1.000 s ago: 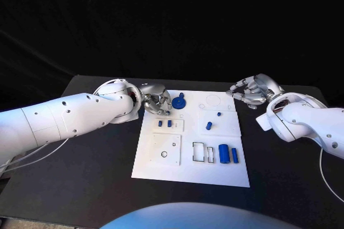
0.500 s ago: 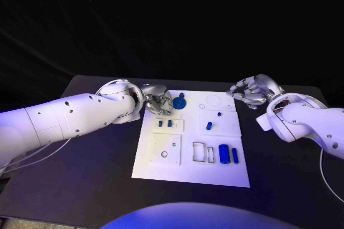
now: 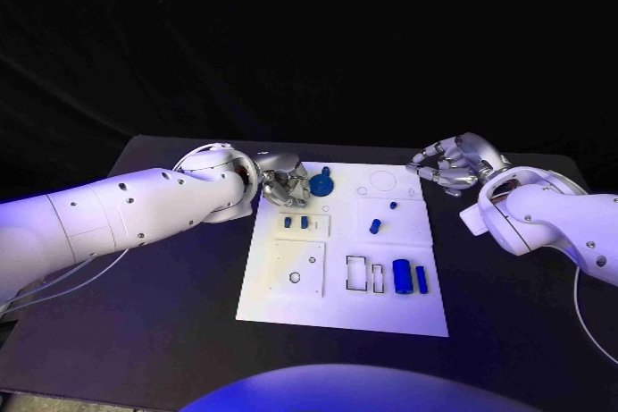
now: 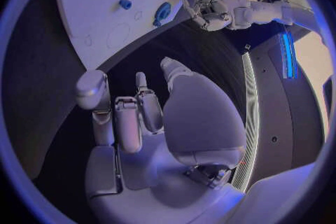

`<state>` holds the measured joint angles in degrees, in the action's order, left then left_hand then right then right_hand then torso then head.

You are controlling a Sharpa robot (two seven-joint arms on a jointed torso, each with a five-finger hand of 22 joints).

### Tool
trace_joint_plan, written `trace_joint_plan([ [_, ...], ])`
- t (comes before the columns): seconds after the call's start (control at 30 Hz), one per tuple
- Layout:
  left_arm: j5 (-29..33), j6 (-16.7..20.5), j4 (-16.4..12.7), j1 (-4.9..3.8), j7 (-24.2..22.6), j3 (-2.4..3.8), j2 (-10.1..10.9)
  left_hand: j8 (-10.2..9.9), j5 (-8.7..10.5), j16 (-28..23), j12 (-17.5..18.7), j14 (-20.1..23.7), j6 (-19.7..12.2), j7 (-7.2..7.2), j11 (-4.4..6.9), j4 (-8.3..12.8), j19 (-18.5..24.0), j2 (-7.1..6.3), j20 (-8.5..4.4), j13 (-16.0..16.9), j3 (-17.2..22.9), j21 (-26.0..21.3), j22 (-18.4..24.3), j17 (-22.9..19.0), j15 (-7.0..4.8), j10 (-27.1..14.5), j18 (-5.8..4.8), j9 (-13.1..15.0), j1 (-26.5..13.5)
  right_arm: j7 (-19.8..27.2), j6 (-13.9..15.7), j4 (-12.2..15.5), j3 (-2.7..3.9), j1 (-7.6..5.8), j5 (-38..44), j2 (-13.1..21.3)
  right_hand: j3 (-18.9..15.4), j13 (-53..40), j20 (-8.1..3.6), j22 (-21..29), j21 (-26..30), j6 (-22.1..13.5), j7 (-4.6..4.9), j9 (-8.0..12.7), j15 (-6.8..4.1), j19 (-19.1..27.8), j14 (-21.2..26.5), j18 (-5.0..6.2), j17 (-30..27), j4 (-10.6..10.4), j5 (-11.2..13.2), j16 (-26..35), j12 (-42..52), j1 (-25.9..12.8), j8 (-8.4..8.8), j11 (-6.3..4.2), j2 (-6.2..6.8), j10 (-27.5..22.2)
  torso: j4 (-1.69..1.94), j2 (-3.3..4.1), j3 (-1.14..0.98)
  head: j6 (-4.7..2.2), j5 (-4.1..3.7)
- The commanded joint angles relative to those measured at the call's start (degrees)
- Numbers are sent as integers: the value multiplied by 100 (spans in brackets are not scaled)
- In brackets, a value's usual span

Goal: Assemble the parts on the task board

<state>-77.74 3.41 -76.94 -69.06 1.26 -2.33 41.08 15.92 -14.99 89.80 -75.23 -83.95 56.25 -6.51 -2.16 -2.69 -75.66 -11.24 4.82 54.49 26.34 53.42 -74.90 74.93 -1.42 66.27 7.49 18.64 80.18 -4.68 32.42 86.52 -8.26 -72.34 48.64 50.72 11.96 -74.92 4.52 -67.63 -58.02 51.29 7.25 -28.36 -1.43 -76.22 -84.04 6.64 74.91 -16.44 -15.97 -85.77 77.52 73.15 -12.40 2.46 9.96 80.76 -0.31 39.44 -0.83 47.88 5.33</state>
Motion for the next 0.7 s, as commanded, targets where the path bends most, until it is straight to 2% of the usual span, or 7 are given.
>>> trace_joint_plan([
  [0.03, -31, -151, -4, 1, 68, 3, -11, -21, 23, 20, -22, -605, 61, -9, 14, -5, -51, 52, 0, -16, 46, 20, -645, 1507, 9, 23, -94, -1, 20, 25, -30, 7, 0, 3, 50, -3, 22, -217, -13, -6, -14, -3, -26, -10, -31, -15, -367, 30, 559, -1, -30, 10, 15, -11, -33, -16, 16, 3, 3, -3, 2, 2, -6],
  [0.7, -29, -261, 0, 1, 157, 3, 3, -17, 2, 20, -12, -605, 107, -2, 19, -21, -53, 97, -1, -55, 64, 37, -646, 1507, 6, -12, -94, 6, 1, 29, -24, 4, 0, 6, 52, -7, 24, -220, -14, -14, -24, -3, -27, -11, -31, -21, -368, 27, 563, 0, -30, 8, 19, -10, -34, -17, 17, 6, 1, -1, 1, 4, -8],
])
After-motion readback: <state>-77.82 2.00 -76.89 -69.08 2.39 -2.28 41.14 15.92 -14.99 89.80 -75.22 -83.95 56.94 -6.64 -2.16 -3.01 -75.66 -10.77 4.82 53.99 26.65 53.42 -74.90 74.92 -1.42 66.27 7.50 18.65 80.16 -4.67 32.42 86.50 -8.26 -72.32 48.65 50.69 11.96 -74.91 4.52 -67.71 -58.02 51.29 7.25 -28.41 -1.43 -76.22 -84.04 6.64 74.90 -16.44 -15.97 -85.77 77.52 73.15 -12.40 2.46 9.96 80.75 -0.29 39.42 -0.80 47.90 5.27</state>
